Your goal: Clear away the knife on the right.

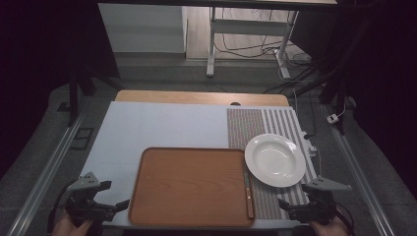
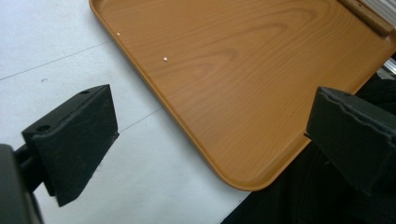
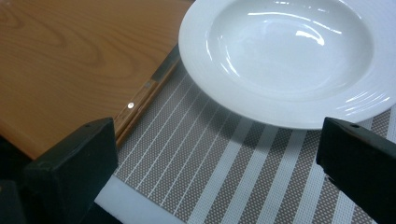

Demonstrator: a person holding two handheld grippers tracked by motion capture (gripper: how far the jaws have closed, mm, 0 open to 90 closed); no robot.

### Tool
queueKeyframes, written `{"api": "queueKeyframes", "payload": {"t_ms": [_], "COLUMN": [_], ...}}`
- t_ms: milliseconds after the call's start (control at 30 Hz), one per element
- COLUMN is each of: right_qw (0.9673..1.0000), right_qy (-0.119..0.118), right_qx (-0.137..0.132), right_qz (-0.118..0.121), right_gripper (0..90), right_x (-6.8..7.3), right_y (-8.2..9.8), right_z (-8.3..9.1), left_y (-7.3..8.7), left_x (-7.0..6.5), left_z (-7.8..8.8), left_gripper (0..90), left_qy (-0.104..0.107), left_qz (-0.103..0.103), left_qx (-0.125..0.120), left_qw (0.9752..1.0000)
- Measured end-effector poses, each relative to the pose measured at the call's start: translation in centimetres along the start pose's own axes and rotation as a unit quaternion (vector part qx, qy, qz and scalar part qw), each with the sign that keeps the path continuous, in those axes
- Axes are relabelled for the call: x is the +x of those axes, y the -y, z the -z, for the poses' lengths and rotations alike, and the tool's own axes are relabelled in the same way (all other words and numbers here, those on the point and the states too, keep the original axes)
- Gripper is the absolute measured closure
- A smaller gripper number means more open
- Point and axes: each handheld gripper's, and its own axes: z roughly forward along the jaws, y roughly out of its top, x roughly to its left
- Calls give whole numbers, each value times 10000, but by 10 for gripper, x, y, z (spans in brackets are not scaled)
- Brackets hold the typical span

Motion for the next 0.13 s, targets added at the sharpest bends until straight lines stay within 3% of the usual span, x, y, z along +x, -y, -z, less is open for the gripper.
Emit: {"api": "queueKeyframes", "payload": {"t_ms": [133], "right_qw": [9998], "right_qy": [7], "right_qx": [199], "right_qz": [15], "right_gripper": [0], "right_x": [0], "right_y": [0], "right_z": [-3], "left_y": [-1], "left_x": [0], "left_z": [-1], "left_gripper": [22], "left_qy": [16], "left_qz": [10], "left_qx": [12], "left_qw": [10000]}}
